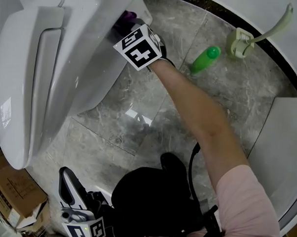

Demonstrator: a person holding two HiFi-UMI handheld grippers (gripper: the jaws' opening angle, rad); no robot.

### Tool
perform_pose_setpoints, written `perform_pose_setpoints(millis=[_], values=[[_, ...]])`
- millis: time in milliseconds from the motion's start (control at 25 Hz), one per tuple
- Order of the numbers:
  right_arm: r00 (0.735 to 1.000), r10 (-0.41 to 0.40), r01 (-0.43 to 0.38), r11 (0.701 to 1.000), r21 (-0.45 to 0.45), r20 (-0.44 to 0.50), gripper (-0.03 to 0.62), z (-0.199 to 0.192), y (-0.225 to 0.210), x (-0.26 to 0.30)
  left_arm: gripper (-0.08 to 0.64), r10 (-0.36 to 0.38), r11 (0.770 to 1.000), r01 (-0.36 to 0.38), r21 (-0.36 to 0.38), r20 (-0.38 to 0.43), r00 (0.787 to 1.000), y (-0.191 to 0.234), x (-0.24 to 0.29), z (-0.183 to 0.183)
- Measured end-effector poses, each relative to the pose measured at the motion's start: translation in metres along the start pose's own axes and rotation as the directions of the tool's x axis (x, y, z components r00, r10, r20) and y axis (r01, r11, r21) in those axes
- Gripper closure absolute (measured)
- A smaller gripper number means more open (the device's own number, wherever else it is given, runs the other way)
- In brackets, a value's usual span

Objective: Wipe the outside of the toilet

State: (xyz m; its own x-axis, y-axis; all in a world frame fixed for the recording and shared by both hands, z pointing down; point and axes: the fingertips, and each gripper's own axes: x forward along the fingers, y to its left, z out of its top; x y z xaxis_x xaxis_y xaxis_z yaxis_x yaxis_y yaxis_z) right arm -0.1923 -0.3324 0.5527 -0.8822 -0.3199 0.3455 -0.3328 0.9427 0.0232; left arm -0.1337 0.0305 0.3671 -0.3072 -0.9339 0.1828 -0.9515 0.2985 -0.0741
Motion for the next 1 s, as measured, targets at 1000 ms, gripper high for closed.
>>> perform_pose_setpoints(millis=[1000], values=[[1.0, 0.012, -0.012, 1.0, -0.002, -0.013, 0.537, -0.016, 0.021, 0.004, 0.552, 0.041, 0.999, -0.041, 0.029, -0.02, 0.999, 0.007, 0.045, -0.061]])
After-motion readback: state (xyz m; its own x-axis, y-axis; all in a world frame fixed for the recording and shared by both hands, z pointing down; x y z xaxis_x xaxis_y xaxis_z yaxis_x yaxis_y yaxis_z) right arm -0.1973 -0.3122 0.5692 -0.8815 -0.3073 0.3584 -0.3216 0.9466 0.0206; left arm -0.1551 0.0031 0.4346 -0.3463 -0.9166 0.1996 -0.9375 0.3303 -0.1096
